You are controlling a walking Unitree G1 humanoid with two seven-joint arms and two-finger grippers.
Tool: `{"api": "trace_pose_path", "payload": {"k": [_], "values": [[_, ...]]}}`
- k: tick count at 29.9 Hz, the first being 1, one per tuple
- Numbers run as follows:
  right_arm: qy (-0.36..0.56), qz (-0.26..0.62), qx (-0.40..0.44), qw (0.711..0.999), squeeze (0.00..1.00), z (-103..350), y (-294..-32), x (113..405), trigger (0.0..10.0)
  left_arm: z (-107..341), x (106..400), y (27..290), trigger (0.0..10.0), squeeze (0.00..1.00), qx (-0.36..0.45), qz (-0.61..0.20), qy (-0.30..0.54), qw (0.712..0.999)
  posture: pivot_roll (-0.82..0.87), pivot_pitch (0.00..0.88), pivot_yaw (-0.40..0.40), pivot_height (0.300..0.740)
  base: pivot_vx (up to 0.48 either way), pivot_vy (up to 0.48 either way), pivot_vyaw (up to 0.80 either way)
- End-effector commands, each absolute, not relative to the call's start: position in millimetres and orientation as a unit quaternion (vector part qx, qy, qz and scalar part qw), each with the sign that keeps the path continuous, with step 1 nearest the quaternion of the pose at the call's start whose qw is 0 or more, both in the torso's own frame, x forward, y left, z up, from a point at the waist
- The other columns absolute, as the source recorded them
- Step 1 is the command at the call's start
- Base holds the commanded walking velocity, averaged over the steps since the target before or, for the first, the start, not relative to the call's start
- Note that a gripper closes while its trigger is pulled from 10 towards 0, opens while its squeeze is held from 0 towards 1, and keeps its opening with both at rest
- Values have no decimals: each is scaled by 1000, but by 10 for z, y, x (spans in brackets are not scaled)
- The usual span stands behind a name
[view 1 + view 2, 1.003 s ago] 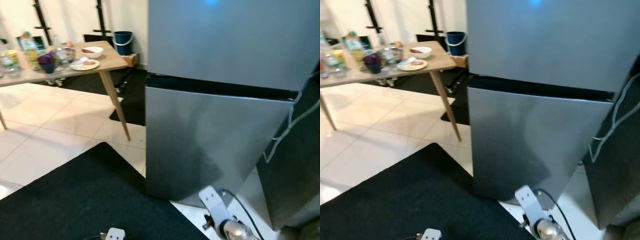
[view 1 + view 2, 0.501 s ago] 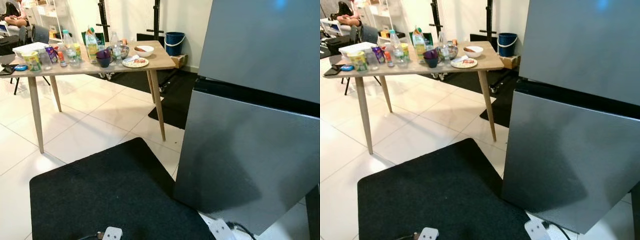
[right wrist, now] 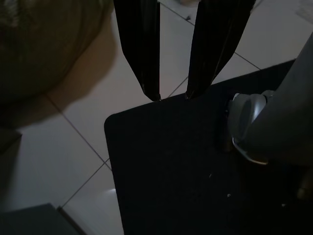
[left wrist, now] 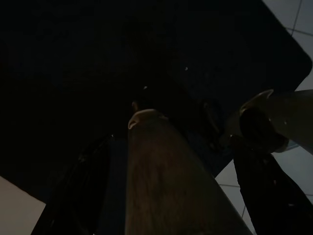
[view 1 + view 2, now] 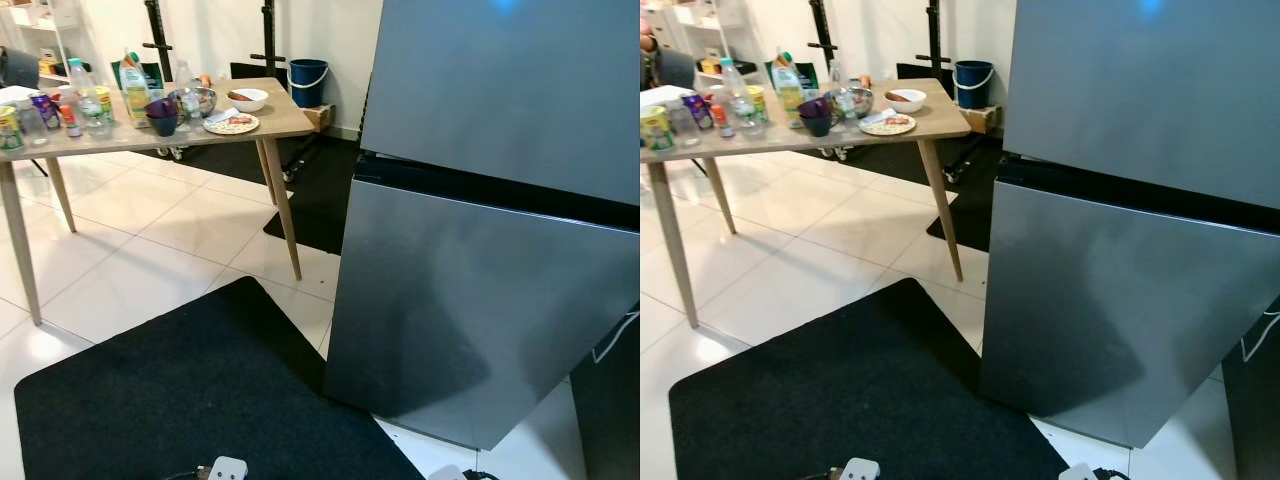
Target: Restocking fridge
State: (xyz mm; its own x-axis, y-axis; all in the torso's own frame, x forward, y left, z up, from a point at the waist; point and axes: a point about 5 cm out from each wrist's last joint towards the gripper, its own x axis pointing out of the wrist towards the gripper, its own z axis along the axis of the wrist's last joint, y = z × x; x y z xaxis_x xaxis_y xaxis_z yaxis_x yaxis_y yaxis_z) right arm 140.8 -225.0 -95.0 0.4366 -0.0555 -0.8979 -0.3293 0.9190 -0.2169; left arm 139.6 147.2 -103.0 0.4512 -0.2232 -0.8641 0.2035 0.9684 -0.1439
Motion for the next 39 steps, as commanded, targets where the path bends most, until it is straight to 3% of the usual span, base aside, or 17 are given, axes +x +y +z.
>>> {"api": "trace_pose_path", "payload": {"k": [1, 13, 21, 33, 39], "values": [[534, 78, -183, 822, 0, -964, -2280, 1356, 10000, -1042, 1365, 1503, 10000, 0, -1, -128, 516, 847, -64, 0, -16, 740, 345, 0, 0], [538, 68, -177, 821, 0, -966, -2287, 1352, 10000, -1038, 1376, 1499, 10000, 0, 1, -131, 515, 847, -65, 0, -14, 740, 340, 0, 0], [538, 60, -174, 822, 0, -964, -2303, 1346, 10000, -1038, 1376, 1497, 10000, 0, 0, -131, 515, 847, -63, 0, -14, 740, 338, 0, -733], [538, 62, -178, 822, 0, -963, -2312, 1343, 10000, -1039, 1373, 1494, 10000, 0, 0, -132, 514, 847, -64, 0, -14, 740, 325, 0, 0], [543, 51, -168, 821, 0, -970, -2321, 1321, 10000, -1031, 1391, 1489, 10000, 0, -11, -125, 509, 852, -64, 0, -14, 740, 211, 0, -788]]}}
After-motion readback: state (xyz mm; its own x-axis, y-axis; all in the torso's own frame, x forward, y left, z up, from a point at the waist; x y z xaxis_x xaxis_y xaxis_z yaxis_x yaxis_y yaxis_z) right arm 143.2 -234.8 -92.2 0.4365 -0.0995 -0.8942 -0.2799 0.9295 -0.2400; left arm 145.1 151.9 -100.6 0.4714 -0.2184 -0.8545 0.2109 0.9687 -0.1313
